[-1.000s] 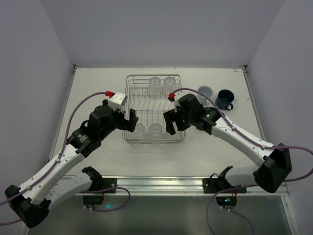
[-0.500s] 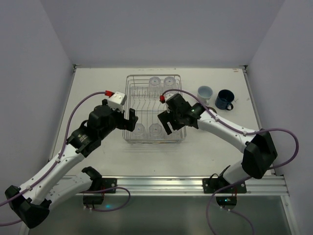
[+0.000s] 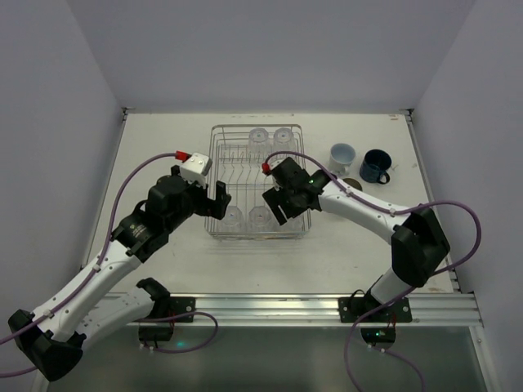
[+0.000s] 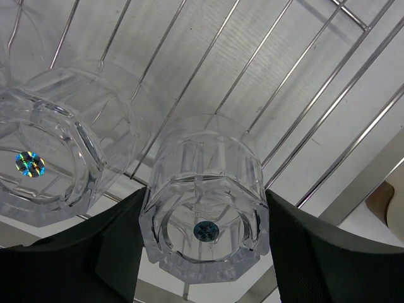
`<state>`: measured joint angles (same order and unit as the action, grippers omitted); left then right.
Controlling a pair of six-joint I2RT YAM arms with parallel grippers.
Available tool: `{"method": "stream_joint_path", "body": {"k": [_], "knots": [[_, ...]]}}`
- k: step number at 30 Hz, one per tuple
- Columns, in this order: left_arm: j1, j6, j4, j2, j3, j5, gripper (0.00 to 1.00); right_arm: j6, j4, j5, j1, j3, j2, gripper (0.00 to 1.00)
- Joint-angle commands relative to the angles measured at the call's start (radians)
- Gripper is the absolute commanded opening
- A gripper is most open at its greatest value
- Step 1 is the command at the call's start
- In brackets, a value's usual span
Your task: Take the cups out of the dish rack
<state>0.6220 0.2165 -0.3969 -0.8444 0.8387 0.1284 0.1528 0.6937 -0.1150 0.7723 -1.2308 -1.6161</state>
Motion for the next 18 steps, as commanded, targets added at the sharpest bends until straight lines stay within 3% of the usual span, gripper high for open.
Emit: {"method": "stream_joint_path", "body": {"k": [1, 12, 18], "knots": [[-0.01, -0.017, 0.047, 0.01, 0.007, -0.033, 1.0, 0.001, 0.013, -0.044, 0.002, -0.058, 0.07, 0.33], [-0.01, 0.075, 0.131, 0.067, 0.045, -0.223, 1.0, 0.108, -0.111, -0.052, -0.001, -0.046, 0.317, 0.16], [-0.011, 0.234, 0.274, 0.061, -0.013, -0.406, 0.97, 0.307, -0.408, 0.112, -0.028, 0.123, 0.474, 0.15]]}}
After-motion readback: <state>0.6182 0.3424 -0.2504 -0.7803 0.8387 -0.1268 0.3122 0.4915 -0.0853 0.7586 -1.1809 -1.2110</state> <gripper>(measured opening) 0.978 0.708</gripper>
